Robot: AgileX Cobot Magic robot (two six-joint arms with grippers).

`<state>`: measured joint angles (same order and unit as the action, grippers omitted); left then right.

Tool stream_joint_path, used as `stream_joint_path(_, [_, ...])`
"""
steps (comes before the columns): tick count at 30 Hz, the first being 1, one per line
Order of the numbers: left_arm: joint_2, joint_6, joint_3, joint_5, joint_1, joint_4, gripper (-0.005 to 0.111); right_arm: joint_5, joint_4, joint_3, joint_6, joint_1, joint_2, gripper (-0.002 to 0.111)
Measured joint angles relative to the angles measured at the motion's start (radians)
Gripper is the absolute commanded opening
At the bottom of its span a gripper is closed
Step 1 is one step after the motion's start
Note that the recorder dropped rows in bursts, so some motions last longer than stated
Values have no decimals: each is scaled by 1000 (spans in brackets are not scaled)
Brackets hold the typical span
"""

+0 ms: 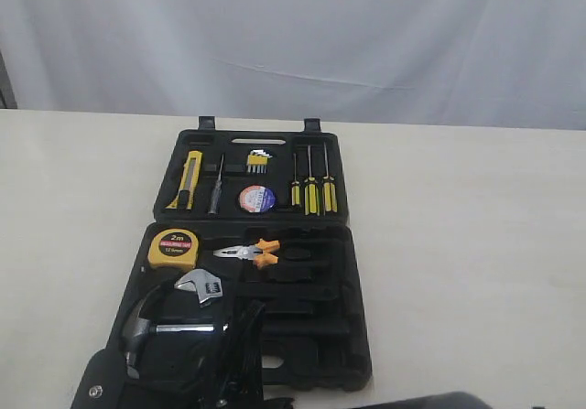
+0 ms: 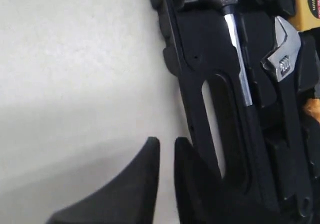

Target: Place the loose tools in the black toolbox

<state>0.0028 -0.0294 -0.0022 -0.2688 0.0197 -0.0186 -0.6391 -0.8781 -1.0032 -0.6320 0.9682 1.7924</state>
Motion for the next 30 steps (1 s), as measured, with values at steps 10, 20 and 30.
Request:
stream_joint_path(10, [0, 0, 0, 0, 0, 0, 0, -9, -15, 0, -38, 0, 39, 50])
stream_joint_path(20, [0, 0, 0, 0, 0, 0, 0, -16, -181, 0, -155, -46, 145, 50])
stream_joint_path(30, [0, 0, 0, 0, 0, 0, 0, -24, -323, 0, -202, -52, 209, 50])
